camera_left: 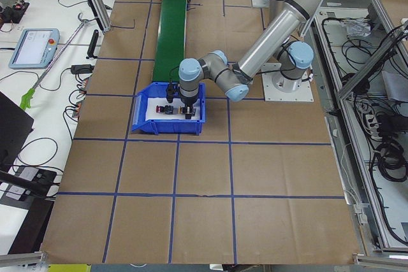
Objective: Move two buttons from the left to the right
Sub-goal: 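Lower the left gripper and grasp the yellow-capped button, then lift the yellow button out of the bin with the left gripper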
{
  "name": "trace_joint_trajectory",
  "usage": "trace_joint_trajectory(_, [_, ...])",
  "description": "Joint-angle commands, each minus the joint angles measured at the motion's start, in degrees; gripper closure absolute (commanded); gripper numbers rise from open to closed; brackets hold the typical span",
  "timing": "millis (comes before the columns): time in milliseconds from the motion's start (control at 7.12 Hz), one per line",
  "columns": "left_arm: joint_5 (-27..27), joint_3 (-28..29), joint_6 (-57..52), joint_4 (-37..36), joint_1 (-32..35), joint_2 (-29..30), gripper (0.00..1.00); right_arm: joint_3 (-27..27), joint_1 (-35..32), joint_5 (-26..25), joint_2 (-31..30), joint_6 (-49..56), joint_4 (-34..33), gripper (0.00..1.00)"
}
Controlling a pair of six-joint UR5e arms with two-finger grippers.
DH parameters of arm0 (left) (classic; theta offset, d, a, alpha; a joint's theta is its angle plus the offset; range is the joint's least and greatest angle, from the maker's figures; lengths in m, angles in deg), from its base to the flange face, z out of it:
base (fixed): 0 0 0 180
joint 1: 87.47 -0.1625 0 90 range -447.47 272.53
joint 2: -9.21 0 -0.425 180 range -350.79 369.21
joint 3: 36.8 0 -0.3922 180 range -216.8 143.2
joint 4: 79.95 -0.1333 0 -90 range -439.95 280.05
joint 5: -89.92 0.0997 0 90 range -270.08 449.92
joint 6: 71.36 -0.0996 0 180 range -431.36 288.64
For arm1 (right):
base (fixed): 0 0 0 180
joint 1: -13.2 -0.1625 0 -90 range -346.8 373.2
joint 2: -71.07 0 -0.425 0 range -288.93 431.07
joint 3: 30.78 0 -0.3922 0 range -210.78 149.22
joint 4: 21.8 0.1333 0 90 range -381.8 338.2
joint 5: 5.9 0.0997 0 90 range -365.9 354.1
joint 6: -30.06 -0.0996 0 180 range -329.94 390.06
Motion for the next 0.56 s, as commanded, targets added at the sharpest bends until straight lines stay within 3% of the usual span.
trace_joint_trajectory(0, [0.0, 0.4, -0.1, 0.1, 0.0, -0.1, 0.85, -1.7, 0.1, -0.1, 0.1, 0.0, 0.7, 0.0])
trace_joint_trajectory(140, [-0.1, 0.8, -0.1, 0.2, 0.0, -0.3, 0.92, -2.3, 0.1, -0.2, 0.5, 0.0, 0.7, 0.0])
trace_joint_trajectory(421, [0.0, 5.4, -0.2, 5.1, 0.1, -1.4, 0.94, -3.3, 0.8, -0.1, 1.3, 0.2, 1.1, 0.0])
